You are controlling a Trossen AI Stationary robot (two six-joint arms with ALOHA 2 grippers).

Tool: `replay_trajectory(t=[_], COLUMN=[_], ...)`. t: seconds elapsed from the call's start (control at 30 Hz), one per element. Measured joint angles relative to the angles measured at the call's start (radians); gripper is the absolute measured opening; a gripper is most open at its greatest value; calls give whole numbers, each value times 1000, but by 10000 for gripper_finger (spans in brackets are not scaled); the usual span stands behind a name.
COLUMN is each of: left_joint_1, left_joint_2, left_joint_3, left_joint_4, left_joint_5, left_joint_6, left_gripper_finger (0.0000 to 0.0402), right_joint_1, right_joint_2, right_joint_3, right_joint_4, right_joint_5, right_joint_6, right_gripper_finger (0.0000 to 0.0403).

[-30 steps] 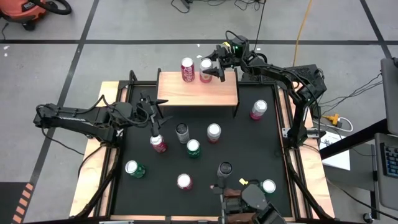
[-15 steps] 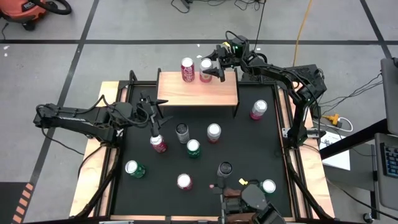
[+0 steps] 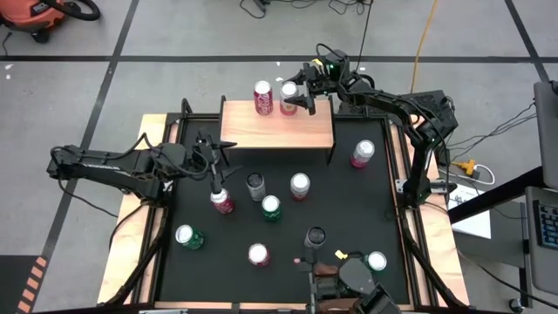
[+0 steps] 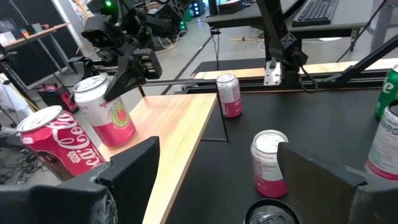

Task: Place canned beverage on shelf
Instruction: Put the bottom white pink soda can on the shelf, then put the top red soda can on the shelf aligned with the other red soda can

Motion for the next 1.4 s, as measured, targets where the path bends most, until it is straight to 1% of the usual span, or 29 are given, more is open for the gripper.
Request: replay_trajectory(t=[0.23, 0.57, 1.03, 1.17, 1.3, 1.4], left_joint_1=[0, 0, 0, 0, 0, 0], left_joint_2=[0, 0, 0, 0, 0, 0], left_joint_3=[0, 0, 0, 0, 0, 0], left_joint_4=[0, -3, -6, -10, -29, -29], left_joint_5=[6, 7, 8, 8, 8, 8], left_joint_6=[0, -2, -2, -7, -22, -23], left_gripper_finger=[324, 324, 324, 324, 324, 324], right_joint_1=[0, 0, 0, -4, -5, -5], right_joint_2=[0, -3, -5, -32, -69, -108], right_joint_3=[0, 0, 0, 0, 0, 0], right_joint_4=[0, 3, 4, 9, 3, -19], right_joint_5=[0, 20, -4, -2, 49, 53], right_joint_6=[6, 8, 30, 33, 31, 29], right_gripper_finger=[306, 342, 343, 343, 343, 343])
